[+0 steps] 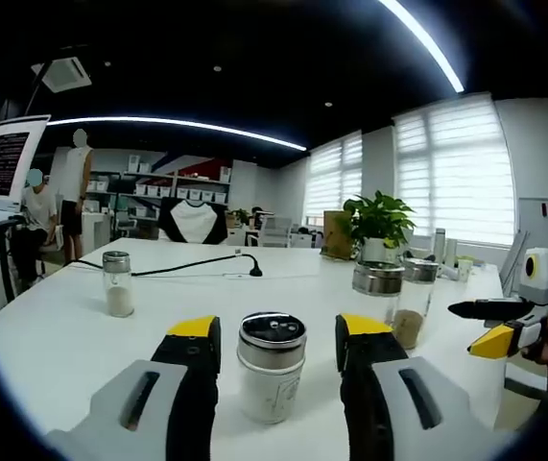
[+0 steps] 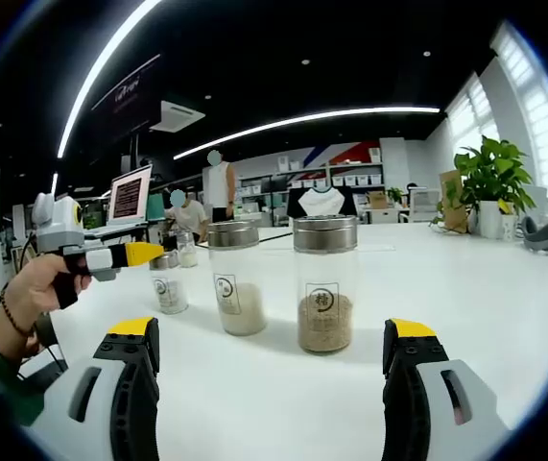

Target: Rotate the seasoning bottle until the label or dispensing opening points toward the visible target arrow and the bottle remains upright within the marked orientation range

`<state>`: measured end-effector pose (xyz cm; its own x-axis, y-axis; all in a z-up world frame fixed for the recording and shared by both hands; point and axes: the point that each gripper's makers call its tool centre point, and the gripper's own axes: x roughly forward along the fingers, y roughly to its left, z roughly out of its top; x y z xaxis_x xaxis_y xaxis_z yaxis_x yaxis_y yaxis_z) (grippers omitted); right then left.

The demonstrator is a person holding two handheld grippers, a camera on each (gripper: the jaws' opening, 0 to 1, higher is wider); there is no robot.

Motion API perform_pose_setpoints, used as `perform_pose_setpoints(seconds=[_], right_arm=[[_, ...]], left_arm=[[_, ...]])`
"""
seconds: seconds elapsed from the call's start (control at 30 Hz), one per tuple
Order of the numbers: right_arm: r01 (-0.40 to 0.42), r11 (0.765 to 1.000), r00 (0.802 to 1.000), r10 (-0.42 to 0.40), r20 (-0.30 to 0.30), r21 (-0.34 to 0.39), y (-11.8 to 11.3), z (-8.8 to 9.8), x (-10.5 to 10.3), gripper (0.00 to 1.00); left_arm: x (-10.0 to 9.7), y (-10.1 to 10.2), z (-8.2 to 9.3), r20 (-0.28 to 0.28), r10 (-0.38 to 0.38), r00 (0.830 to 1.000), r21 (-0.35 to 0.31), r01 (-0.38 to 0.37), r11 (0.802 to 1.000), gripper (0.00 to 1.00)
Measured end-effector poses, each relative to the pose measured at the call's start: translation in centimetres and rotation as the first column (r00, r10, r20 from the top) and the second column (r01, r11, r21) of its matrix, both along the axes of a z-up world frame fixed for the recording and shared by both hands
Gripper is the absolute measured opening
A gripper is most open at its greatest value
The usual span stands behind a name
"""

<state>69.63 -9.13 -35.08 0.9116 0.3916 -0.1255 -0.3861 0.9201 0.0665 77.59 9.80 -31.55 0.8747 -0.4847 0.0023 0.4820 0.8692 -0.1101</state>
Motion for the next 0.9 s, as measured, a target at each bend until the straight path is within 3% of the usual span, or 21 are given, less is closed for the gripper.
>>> perform_pose_setpoints(seconds=[0.23,0.33,0.5,0.57,0.9], right_arm=[[-0.007,1.0,1.0,0.007,-0.01,-0.001,0.3,-0.3,0.0,0.99],[-0.01,1.0,1.0,0.01,-0.011,0.001,0.4,-0.3,-0.1,0.99],[-0.007,1.0,1.0,0.007,-0.012,0.002,0.2,-0.3,-0.1,0.99],[-0.004,1.0,1.0,0.004,-0.01,0.002,0.1,-0.3,-0.1,0.99],[-0.005,1.0,1.0,0.005,-0.015,0.002,0.1,-0.4,0.0,0.99]], left_arm=[[0.6,-0.3,-0.7,-0.04,-0.008,0.999,-0.043,0.006,0.999,0.46],[0.5,-0.6,-0.8,-0.037,-0.023,0.999,0.006,0.023,1.0,0.4],[0.9,-0.6,-0.7,-0.051,-0.015,0.999,-0.019,0.014,1.0,0.34],[0.9,-0.8,-0.9,-0.053,-0.02,0.998,0.017,0.021,1.0,0.34],[0.9,-1.1,-0.8,-0.024,-0.051,0.998,0.019,0.052,0.998,0.32]])
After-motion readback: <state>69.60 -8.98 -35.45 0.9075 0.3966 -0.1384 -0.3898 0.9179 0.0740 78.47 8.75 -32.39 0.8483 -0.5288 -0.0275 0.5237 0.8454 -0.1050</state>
